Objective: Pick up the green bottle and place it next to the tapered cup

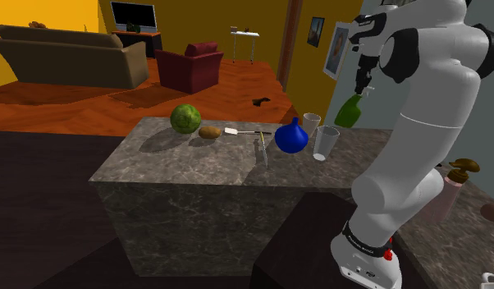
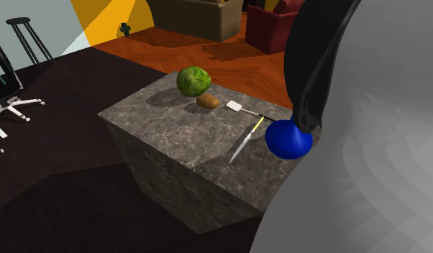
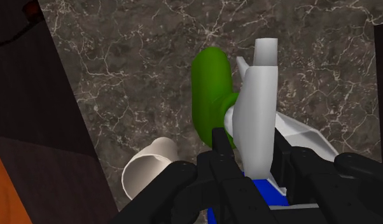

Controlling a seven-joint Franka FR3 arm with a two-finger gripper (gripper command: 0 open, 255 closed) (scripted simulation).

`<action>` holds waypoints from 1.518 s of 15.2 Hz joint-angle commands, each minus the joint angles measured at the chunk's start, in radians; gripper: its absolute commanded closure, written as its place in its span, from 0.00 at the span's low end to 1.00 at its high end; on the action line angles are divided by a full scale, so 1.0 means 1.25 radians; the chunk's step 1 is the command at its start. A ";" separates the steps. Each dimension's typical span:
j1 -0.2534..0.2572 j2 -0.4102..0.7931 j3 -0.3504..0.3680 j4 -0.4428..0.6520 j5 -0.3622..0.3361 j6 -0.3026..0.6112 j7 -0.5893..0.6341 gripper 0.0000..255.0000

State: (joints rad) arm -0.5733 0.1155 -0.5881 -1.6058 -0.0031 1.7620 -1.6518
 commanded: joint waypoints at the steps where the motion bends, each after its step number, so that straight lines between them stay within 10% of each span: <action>1: 0.002 -0.006 0.000 -0.029 -0.003 0.024 0.002 1.00; 23: 0.000 0.026 0.005 -0.231 0.015 0.254 0.000 1.00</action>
State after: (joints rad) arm -0.5733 0.1454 -0.5826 -1.8850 0.0143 2.0661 -1.6513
